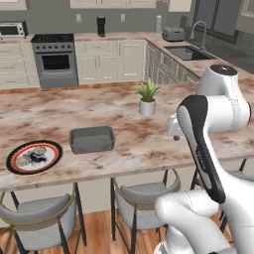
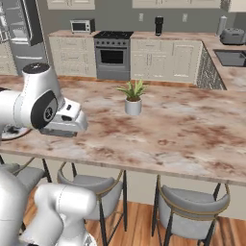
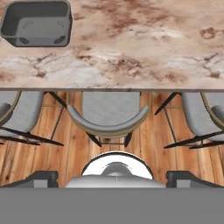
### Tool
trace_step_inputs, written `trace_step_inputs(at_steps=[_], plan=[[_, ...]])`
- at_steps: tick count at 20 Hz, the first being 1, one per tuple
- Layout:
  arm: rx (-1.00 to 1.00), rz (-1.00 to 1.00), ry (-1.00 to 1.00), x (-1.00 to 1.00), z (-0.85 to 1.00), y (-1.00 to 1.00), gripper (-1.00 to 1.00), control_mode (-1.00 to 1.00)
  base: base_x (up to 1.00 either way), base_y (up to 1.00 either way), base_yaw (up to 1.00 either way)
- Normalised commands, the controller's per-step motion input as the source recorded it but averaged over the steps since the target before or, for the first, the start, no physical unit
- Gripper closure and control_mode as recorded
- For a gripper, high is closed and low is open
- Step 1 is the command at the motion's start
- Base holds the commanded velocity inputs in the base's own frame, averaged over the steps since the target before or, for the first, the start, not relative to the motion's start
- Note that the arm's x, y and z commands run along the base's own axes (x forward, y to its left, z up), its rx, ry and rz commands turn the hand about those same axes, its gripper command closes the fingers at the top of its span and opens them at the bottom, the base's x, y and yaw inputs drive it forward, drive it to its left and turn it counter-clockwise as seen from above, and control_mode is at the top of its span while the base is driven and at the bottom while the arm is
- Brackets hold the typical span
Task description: Place two dumplings into each of the tupperware containers and then place the containers in the fridge.
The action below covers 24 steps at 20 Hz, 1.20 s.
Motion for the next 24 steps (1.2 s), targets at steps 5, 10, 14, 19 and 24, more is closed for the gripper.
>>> trace_step_inputs(at_steps=[5, 10, 14, 19, 24], plan=[[0.00, 0.00, 0.00, 0.00, 0.00, 0.00, -1.00, 1.00, -0.12, 0.95, 0.00], [0.00, 0.00, 0.00, 0.00, 0.00, 0.00, -1.00, 1.00, -0.02, 1.00, 0.00], [0.00, 0.00, 0.00, 0.00, 0.00, 0.00, -1.00, 1.00, -0.17, 1.00, 0.00], [0.00, 0.00, 0.00, 0.00, 0.00, 0.00, -1.00, 1.00, -0.01, 0.94, 0.00], [0.00, 0.00, 0.00, 0.00, 0.00, 0.00, -1.00, 1.00, 0.28, 0.18, 0.00]])
